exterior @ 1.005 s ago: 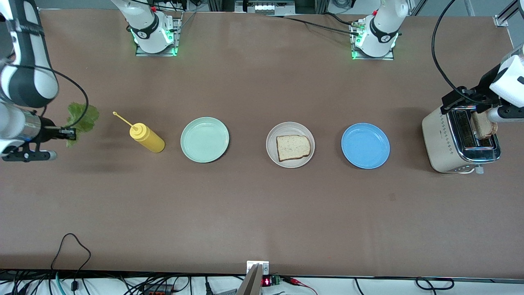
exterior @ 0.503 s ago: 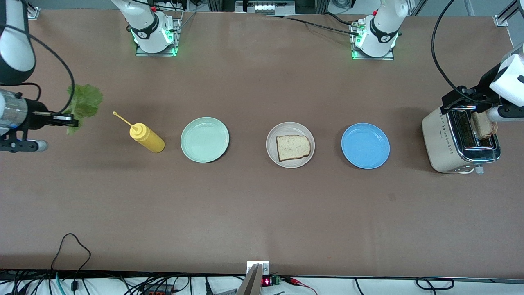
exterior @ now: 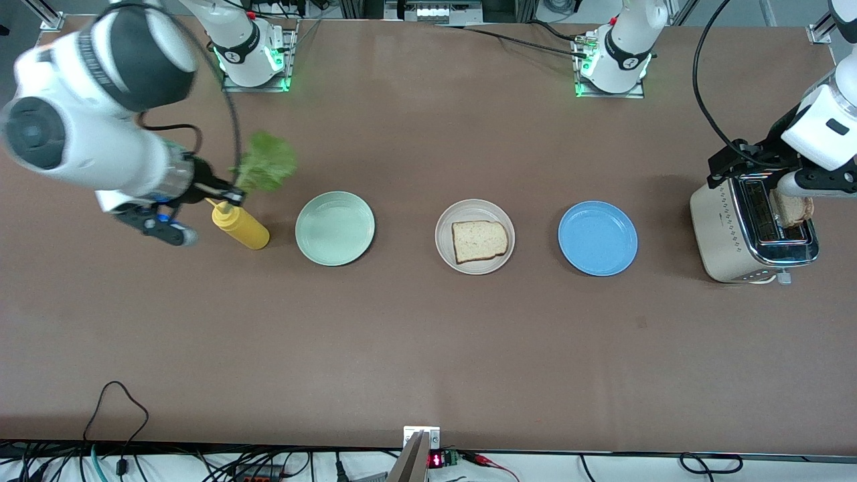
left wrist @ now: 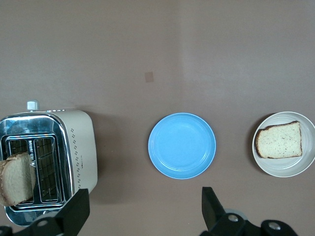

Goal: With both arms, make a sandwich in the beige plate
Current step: 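Carry the lettuce leaf over the bread on the beige plate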

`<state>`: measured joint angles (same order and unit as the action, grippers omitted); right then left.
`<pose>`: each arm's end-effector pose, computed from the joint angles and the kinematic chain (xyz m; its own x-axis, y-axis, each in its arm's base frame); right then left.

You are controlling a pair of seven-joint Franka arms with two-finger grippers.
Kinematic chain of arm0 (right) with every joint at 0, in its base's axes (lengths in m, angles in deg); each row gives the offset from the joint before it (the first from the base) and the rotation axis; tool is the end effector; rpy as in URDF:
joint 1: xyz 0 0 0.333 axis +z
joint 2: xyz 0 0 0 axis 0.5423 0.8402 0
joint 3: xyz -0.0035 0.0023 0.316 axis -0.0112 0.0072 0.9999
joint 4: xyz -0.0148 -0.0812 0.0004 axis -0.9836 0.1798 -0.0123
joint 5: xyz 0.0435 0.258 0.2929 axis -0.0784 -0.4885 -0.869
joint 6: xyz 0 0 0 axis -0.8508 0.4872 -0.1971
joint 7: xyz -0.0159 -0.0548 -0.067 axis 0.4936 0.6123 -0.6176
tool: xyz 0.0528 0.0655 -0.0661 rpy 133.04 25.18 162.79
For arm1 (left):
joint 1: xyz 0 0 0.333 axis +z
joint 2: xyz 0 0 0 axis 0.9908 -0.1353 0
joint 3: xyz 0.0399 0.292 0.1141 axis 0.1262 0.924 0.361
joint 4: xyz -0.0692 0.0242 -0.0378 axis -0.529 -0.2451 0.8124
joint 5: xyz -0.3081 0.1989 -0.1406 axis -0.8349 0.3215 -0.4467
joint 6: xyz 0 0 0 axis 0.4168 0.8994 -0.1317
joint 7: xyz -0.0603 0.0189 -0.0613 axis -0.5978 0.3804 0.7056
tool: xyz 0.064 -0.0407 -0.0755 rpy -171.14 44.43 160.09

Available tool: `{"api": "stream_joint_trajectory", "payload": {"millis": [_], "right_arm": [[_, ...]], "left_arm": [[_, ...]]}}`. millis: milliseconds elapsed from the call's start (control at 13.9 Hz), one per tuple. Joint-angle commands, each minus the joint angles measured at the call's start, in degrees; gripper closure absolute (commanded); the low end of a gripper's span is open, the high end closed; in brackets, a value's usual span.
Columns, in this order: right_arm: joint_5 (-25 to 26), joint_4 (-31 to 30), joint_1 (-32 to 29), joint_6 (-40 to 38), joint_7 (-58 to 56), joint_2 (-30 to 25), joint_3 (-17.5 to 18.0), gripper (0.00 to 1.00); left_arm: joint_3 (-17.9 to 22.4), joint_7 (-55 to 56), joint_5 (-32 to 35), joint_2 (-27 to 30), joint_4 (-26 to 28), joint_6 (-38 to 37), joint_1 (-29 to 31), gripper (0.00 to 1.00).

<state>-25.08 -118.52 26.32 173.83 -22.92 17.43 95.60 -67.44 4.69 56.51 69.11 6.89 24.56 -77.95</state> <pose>0.5898 0.2046 0.4853 0.8563 -0.4581 -0.2384 -0.4737 -0.8806 -0.0093 0.5614 -0.0258 0.5948 0.9995 0.0064 0.0320 0.0062 -1.0000 0.0056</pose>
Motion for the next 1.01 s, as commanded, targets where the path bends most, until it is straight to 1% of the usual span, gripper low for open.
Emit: {"api": "stream_joint_trajectory", "payload": {"millis": [0,215,431,503,646,790,934], "right_arm": [[-0.7,1.3,6.1,6.0,15.3,3.8,-0.3,1.00],[-0.3,1.3,11.4,14.0,27.7,7.3,-0.4,1.00],[0.2,1.4,16.6,21.7,38.7,11.1,-0.8,1.00],[0.4,1.5,18.3,23.7,42.0,12.3,-0.8,1.00],[0.8,1.5,20.6,29.1,49.1,15.0,-0.9,1.00],[2.2,1.5,22.2,32.3,53.3,17.2,-0.9,1.00],[2.5,1.6,23.7,36.7,57.3,19.6,-1.4,1.00]], "left_arm": [[-0.2,-0.9,-0.3,0.6,-0.2,-1.4,0.3,0.00],[-0.4,-0.8,-0.3,1.0,-0.2,-3.3,0.3,0.00],[-3.5,-0.7,0.6,1.1,-0.2,-2.9,0.2,0.00],[-3.8,-0.5,0.7,1.1,-0.3,-2.9,0.2,0.00],[-3.8,-0.4,0.7,1.1,-0.3,-2.9,0.4,0.00],[-3.8,-0.4,0.7,1.1,-0.3,-2.8,0.5,0.00],[-4.0,-0.4,0.7,1.1,-0.2,-3.0,0.5,0.00]]}}
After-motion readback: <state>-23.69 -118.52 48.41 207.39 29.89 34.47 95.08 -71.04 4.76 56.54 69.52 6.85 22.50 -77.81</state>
